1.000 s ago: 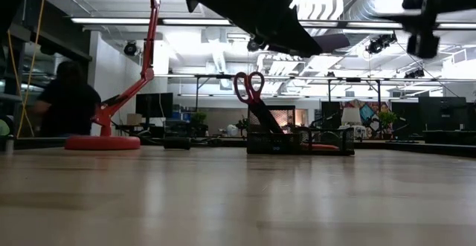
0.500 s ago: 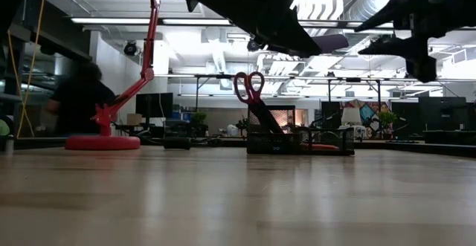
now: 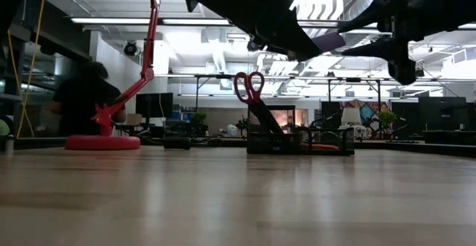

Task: Pick and place office supplies into organizer
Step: Put the blue sticky note into the black desk organizer

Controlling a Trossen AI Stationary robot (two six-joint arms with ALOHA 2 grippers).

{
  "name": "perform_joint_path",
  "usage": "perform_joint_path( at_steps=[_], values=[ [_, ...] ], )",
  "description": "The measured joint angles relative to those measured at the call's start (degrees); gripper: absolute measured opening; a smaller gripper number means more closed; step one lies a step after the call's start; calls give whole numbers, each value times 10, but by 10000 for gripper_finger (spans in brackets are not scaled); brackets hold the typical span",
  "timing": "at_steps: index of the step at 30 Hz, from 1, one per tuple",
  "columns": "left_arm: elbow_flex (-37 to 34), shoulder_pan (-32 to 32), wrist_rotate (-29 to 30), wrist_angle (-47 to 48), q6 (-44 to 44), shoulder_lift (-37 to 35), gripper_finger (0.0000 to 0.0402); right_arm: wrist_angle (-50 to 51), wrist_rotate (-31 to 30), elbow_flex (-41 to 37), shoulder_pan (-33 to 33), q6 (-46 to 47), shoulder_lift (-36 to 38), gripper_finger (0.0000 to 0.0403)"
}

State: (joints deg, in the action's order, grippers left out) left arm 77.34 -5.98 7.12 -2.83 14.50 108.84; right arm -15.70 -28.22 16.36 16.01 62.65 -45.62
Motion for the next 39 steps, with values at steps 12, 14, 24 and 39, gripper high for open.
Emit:
perform_joint_path(
  at_steps=[12,14,24,39],
  values=[
    [0,0,0,31,-20,0,238,-26,45,0,-15,0,-11,154],
    [0,0,0,36,-23,0,220,-26,48,0,-13,-1,-7,154],
    [0,0,-2,30,-23,0,165,-75,44,0,-10,3,-45,154],
    [0,0,-9,30,-23,0,183,-140,33,18,-37,-13,-136,153]
  ],
)
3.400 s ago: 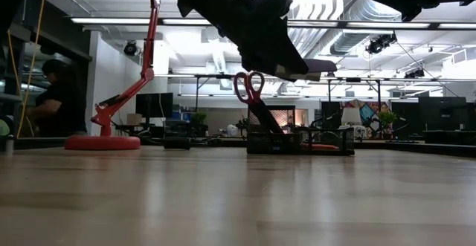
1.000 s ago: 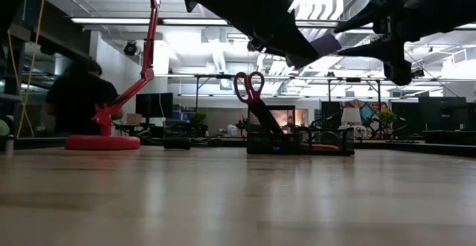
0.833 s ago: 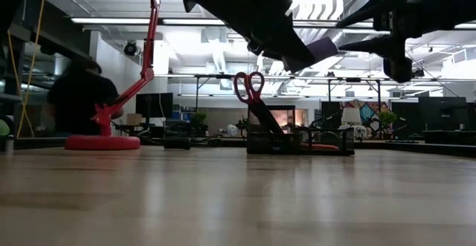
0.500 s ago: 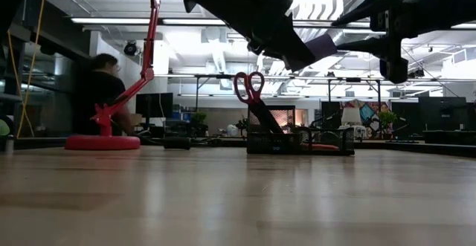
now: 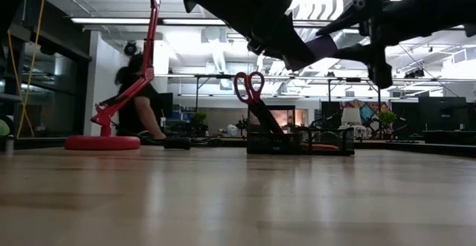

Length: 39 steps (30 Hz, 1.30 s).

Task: Pick and place office supplies into organizer
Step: Put the blue sticky note into the black desk organizer

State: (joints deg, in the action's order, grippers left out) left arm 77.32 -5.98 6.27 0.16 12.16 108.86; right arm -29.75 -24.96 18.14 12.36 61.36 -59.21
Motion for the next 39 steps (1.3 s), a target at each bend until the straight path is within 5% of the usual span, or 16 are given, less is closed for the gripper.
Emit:
perform_joint_path(
  at_steps=[6,13,30,39],
  values=[
    [0,0,-6,18,-7,0,191,-2,15,25,-11,-31,-35,127],
    [0,0,36,42,-21,0,211,-1,32,28,-11,-51,-33,10],
    [0,0,124,99,-17,0,268,56,10,28,-11,-75,-33,2],
    [-2,0,102,160,-42,0,298,148,-38,28,-8,-79,-1,1]
  ],
)
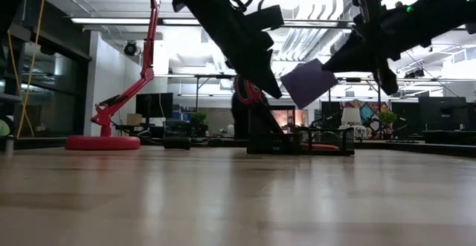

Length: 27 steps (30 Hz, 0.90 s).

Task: Pick and place office supplies into organizer
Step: Put the blue sticky note into the black desk organizer

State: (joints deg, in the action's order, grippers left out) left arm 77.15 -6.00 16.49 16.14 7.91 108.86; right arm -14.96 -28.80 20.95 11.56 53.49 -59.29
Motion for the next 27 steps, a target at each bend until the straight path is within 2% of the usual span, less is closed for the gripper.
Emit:
perform_joint_path(
  at_steps=[7,10,13,15,17,20,27],
  values=[
    [0,0,-79,-36,-5,0,311,105,-29,0,1,1,78,1],
    [-1,-8,-134,-101,-7,0,313,146,-43,0,1,-6,115,0],
    [-26,-18,-192,-221,-12,-1,311,187,-54,0,1,-9,146,0],
    [-66,-20,-190,-297,-16,-6,310,202,-64,0,1,-9,160,0],
    [-114,-19,-163,-385,-37,-9,310,217,-67,0,1,-10,173,0],
    [-191,-12,-158,-496,-60,-15,313,216,-50,0,1,-9,189,0],
    [-327,1,-141,-622,-49,-62,308,210,-32,-16,-3,13,191,0]
  ],
)
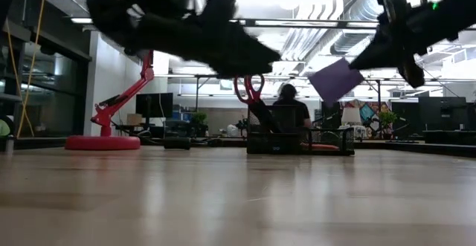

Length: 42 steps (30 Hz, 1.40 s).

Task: Pick and place office supplies into organizer
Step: Put the blue sticky note into the black desk organizer

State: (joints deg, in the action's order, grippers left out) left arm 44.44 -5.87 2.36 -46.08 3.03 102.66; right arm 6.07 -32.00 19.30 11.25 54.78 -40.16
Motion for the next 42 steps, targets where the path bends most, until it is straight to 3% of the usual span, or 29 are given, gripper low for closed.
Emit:
perform_joint_path(
  at_steps=[3,9,12,22,28,35,42],
  values=[
    [-45,-1,10,-13,0,-30,310,-67,6,-38,2,0,1,0],
    [-114,-1,23,-35,-3,-89,310,-304,27,-140,-6,-34,-1,0],
    [-129,-1,34,-39,-3,-107,308,-353,39,-176,-36,-20,9,0],
    [-138,-1,44,-34,-3,-115,309,-301,186,-147,-184,13,16,0],
    [-138,-1,44,-33,-3,-115,311,-139,215,-88,-258,33,11,0],
    [-138,-1,44,-30,-3,-115,308,-134,288,-68,-323,63,-28,0],
    [-138,-1,44,-29,-3,-115,312,-185,321,-65,-349,101,-118,0]
  ],
)
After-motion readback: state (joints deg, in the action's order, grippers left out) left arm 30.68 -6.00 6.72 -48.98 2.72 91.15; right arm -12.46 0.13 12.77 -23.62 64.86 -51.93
